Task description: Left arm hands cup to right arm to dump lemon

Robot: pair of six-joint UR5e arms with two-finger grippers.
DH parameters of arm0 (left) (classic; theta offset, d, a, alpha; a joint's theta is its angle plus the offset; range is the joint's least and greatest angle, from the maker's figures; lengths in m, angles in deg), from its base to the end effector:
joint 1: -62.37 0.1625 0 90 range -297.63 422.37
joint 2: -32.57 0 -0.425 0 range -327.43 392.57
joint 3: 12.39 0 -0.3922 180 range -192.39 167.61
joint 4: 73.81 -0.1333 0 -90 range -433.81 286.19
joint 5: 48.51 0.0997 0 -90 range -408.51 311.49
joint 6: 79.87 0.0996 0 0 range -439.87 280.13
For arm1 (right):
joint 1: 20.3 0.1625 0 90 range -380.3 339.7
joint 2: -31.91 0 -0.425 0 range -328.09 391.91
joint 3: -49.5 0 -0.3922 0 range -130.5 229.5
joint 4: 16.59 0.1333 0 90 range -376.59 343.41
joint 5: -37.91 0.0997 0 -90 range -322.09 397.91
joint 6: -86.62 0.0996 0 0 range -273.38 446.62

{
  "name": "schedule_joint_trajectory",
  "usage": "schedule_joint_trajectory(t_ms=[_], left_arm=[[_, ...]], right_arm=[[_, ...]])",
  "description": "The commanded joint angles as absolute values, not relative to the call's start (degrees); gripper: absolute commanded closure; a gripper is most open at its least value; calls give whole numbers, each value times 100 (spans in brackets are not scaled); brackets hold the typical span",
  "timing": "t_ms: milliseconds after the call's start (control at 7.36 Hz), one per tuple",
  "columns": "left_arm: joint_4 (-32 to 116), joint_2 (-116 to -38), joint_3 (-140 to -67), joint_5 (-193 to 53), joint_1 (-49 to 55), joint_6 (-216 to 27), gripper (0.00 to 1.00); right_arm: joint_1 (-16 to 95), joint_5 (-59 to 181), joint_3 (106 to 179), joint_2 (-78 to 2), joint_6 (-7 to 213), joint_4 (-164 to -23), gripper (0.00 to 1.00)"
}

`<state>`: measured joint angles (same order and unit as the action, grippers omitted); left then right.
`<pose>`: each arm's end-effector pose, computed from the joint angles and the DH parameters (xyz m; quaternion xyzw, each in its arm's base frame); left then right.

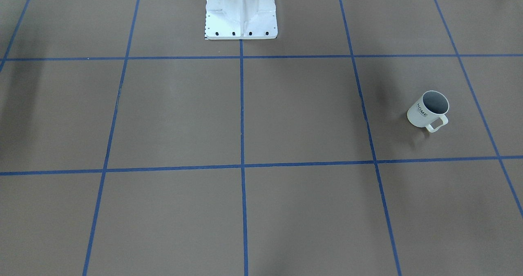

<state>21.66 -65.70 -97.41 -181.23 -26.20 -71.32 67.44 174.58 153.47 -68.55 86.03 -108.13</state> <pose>-0.0517 -0.5638 0.6177 0.0935 0.3580 0.1085 0.9227 0.0444 -0.4184 0.6213 0.0100 -0.3962 -0.0296 0.9176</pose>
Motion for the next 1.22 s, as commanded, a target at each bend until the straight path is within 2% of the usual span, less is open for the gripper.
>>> schedule_joint_trajectory(t_ms=[0,408,544,1087], left_arm=[[2120,-6640,-9747,-17905,-2614,-7170,0],[1839,-6657,-9791,-17841,-2613,-7460,0],[1830,-6640,-9783,-17841,-2613,-7460,0],[1821,-6570,-9791,-17833,-2622,-7460,0]], right_arm=[[6759,17440,15356,-7021,8645,-10519,0],[7074,17536,15487,-6864,8653,-10710,0],[7085,17545,15636,-6785,8653,-11156,0],[7076,17501,15400,-6661,8618,-11274,0]])
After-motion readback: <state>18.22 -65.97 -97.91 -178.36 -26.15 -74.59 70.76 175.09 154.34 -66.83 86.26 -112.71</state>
